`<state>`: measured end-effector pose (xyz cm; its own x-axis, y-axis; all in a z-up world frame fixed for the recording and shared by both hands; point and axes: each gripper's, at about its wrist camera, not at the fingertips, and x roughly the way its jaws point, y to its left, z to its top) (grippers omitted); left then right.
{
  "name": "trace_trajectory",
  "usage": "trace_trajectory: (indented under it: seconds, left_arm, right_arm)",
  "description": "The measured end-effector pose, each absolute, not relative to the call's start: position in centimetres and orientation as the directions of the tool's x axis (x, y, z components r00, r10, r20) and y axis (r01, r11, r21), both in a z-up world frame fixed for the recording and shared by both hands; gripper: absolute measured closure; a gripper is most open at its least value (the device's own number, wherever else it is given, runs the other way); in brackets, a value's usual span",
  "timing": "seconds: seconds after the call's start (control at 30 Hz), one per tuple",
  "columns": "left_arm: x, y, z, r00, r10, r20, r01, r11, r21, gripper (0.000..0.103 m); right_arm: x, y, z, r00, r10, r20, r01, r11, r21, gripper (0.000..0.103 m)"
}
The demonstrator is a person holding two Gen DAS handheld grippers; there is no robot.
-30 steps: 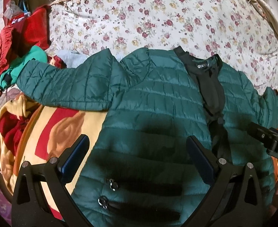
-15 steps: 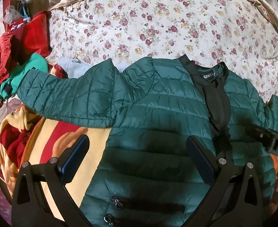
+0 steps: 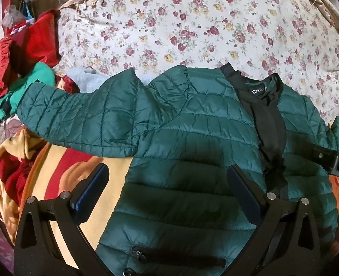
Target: Fold large clothes
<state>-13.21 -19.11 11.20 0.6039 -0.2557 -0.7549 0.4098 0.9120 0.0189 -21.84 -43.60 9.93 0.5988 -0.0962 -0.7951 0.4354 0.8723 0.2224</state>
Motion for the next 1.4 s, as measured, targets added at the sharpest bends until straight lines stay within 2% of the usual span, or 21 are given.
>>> trace_trajectory:
  seconds: [0.27, 0.57, 1.4]
  left_arm:
    - [-13.0, -19.1, 11.2, 0.604, -0.257, -0.755, 0.406, 0.914, 0.013, 0.001]
    - [-12.2, -19.3, 10.7, 0.603, -0.248, -0.758, 0.395, 0.919, 0.014, 0.001]
    - [-8.2, -19.1, 9.1, 0.630, -0.197, -0.751, 0.346, 0.937, 0.045, 0.001]
  right_arm:
    - [-20.5, -44.3, 10.4, 0.610, -0.033, -0.791, 0.424, 0.858, 0.291, 0.001]
    - [-20.0, -44.0, 10.4, 0.612, -0.095, -0.785, 0.433, 0.871, 0.232, 0.001]
    - [-18.6, -43.7, 6.5, 0.592, -0.108, -0.799, 0.440, 0.873, 0.208, 0.001]
